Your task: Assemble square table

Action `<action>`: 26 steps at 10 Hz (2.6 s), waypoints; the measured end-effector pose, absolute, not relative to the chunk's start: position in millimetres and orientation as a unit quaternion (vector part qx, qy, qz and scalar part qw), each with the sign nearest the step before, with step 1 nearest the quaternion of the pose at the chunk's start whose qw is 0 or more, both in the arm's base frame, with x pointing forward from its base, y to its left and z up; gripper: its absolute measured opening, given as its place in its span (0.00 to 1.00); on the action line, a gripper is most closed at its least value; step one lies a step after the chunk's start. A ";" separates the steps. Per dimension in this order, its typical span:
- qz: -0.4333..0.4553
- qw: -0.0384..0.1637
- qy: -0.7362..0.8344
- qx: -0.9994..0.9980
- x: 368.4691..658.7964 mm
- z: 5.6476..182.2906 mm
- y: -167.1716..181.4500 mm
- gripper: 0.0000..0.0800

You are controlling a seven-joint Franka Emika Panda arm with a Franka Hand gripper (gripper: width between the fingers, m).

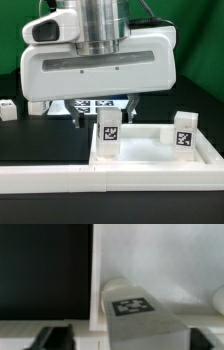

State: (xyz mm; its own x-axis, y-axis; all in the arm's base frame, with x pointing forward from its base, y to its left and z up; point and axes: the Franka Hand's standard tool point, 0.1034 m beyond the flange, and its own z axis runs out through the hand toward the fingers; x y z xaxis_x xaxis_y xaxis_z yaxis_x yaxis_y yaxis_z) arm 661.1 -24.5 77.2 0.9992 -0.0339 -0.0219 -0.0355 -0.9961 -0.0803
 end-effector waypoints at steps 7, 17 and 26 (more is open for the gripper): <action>0.009 0.038 0.318 -0.947 668.5 75.6 -17.4 0.36; 0.023 0.057 0.721 -0.690 670.7 74.3 -2.5 0.37; -0.006 0.017 0.216 -0.976 666.8 74.9 -9.5 0.81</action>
Offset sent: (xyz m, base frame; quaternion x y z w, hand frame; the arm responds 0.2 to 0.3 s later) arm 0.0000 0.0000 0.0000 0.0000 0.0000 0.1938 0.9810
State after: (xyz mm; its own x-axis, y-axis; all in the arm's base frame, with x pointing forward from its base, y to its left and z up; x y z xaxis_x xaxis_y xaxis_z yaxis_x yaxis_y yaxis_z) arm 666.8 -9.5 74.9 0.9062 -0.4227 0.0042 -0.4223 -0.9057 -0.0356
